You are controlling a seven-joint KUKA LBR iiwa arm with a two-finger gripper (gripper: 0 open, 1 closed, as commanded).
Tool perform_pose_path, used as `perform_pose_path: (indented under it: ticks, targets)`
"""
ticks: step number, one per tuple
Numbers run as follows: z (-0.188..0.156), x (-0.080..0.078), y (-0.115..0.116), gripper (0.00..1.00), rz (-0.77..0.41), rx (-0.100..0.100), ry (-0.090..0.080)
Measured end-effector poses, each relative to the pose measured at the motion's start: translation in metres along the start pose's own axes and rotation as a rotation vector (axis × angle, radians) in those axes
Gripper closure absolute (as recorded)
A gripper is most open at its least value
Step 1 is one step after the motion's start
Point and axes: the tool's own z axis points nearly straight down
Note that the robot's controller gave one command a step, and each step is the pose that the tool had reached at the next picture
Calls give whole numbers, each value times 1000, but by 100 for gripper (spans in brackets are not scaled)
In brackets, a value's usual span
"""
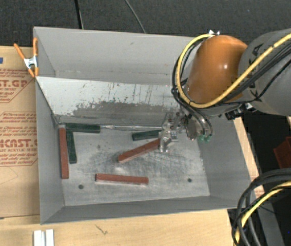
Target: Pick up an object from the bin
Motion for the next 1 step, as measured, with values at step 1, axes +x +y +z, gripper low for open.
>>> perform_pose_path:
  ticks: [1]
  targets:
    - [0, 0, 0, 100, 0, 0, 0]
